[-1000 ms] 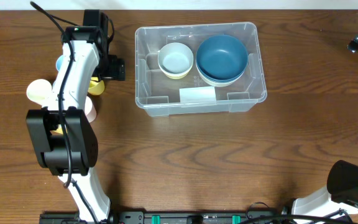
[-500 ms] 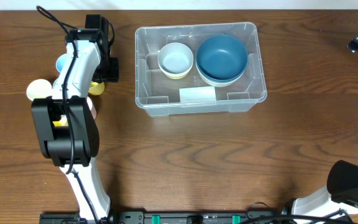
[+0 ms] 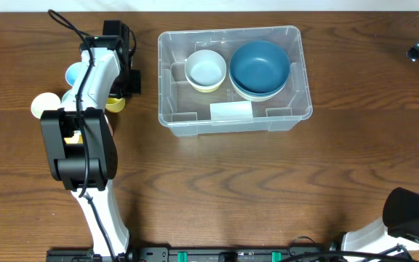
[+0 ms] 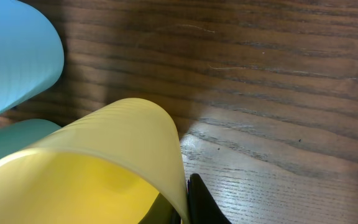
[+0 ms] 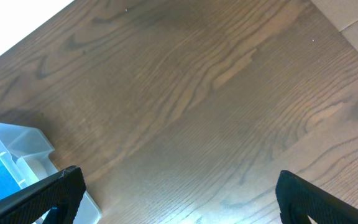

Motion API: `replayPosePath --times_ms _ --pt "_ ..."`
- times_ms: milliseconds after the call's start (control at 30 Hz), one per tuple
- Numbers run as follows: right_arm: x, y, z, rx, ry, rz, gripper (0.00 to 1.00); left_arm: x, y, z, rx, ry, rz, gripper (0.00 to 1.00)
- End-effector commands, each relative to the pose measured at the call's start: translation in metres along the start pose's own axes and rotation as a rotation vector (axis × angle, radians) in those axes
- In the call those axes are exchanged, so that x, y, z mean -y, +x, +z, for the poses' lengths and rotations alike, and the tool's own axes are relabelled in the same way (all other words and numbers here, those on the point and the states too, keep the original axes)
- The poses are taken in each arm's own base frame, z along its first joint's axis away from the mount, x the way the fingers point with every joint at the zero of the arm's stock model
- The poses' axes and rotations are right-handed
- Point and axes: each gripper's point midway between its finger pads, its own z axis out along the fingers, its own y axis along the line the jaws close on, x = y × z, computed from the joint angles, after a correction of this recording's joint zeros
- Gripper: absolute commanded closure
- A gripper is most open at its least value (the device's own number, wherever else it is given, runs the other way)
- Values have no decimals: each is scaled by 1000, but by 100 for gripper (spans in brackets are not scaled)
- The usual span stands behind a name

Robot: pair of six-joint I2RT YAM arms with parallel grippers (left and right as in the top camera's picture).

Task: Pack container
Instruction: 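Grasp the yellow cup rim with the left gripper and lift, then carry the yellow cup into the bin front and release it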

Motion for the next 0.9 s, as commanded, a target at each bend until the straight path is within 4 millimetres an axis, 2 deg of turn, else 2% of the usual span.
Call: replayPosePath --times_ms 0,100,200,333,467,567,667,767,867 --pt "3 0 2 -3 10 17 1 -2 4 4 -22 -14 8 94" --pt "3 0 2 -3 10 16 1 -4 6 -5 -16 -13 6 94" --pt "3 0 2 -3 10 17 1 -7 4 -26 16 -11 -13 94" --pt "2 0 2 -3 9 16 1 -11 2 -74 111 -4 -25 94" --pt "2 0 2 -3 9 16 1 -4 4 -138 254 27 -29 94" --pt "3 0 2 -3 9 17 1 16 12 -189 373 83 15 94" --pt "3 0 2 -3 9 17 1 48 26 -230 466 147 93 94" --pt "3 0 2 -3 9 17 1 88 42 -254 520 188 226 94" --pt "3 0 2 -3 9 17 1 133 60 -260 525 227 361 94"
